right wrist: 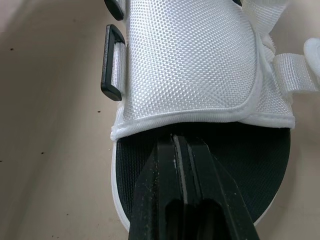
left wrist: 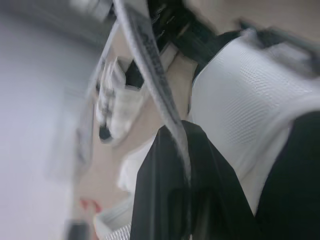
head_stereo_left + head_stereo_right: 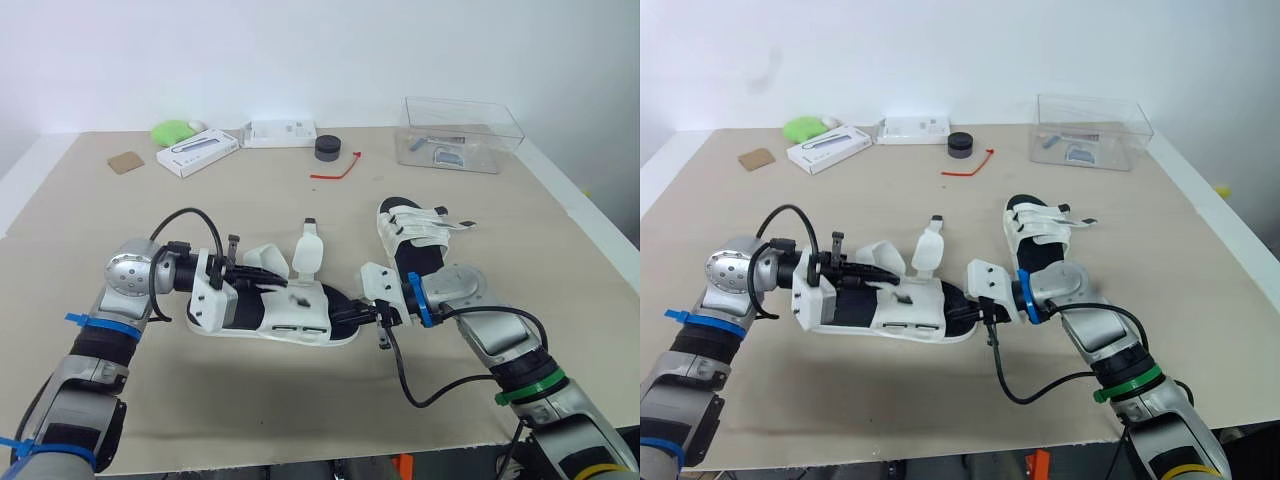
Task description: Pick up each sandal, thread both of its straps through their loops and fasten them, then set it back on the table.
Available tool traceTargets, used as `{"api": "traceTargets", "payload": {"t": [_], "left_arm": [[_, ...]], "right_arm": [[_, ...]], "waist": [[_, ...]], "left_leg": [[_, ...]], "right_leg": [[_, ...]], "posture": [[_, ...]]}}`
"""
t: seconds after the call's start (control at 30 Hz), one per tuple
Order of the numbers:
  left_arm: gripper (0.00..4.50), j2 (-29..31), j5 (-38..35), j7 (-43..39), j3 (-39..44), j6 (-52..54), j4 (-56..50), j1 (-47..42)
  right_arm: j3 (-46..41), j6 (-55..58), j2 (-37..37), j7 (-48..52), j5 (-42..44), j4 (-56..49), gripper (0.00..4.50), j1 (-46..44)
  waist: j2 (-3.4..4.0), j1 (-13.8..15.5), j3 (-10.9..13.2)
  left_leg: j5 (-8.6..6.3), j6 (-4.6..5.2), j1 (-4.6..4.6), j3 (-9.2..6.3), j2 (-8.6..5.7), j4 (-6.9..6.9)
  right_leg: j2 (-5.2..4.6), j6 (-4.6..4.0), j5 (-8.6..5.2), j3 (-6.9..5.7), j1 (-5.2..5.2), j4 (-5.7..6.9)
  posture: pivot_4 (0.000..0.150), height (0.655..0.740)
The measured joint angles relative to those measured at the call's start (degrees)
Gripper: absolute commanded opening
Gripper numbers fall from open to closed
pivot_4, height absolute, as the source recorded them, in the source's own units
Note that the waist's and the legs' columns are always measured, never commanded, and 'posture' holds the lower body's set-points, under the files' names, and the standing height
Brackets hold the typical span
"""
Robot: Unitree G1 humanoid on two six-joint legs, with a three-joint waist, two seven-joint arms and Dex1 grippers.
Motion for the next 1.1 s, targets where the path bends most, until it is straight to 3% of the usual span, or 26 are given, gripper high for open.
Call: {"api": "traceTargets", "payload": {"t": [0.1,0.23,0.33,0.63,0.87,1.1], "left_arm": [[0.01,0.41,1.38,1.37,-2.74,-4.51,2.59,-0.51],[1.58,1.11,2.26,4.84,-4.2,-4.99,3.74,-2.57],[3.01,1.56,2.02,6.51,-5.22,-2.8,3.13,-3.06],[3.01,7.6,-3.49,5.63,-4.99,17.82,-2.01,-2.34],[3.01,13.57,-3.95,4.03,-2.62,27.95,-6.8,5.5],[3.01,14.78,-7.04,3.97,0.8,42.26,-12.34,9.24]], "right_arm": [[0.06,-0.15,0.11,0.3,-0.12,0.21,0.0,-0.26],[0.11,-0.55,0.38,0.99,-0.47,0.99,0.0,-0.77],[0.11,-0.75,0.51,1.12,-0.53,1.14,0.0,-0.82],[0.12,-1.11,0.6,1.31,-0.68,1.23,0.0,-0.88],[0.2,-1.81,0.93,2.23,-0.74,2.21,0.0,-1.3],[0.41,-2.52,1.55,2.64,-0.93,3.37,0.0,-1.86]], "waist": [[0.0,-0.06,0.0],[0.0,-0.05,0.0],[0.0,-0.09,0.0],[0.0,-0.11,0.0],[0.01,-0.13,0.0],[0.0,-0.13,0.0]], "left_leg": [[0.0,0.0,-0.02,0.08,0.03,0.0],[0.01,0.02,-0.01,0.12,0.04,0.01],[0.0,0.02,0.0,0.12,0.07,0.01],[0.0,0.02,-0.01,0.12,0.15,0.0],[-0.02,0.05,-0.01,0.15,0.23,-0.02],[-0.02,0.05,0.01,0.2,0.38,-0.01]], "right_leg": [[0.04,0.01,0.0,0.03,-0.02,0.0],[0.06,0.08,-0.03,0.02,-0.02,0.0],[0.08,0.11,-0.04,0.04,-0.03,0.0],[0.16,0.11,-0.07,0.02,-0.06,0.01],[0.17,0.06,-0.11,0.02,-0.09,0.0],[0.34,-0.03,-0.11,-0.05,-0.08,0.02]], "posture": [[0.15,0.74],[0.15,0.74],[0.15,0.74],[0.15,0.74],[0.15,0.74],[0.15,0.74]]}}
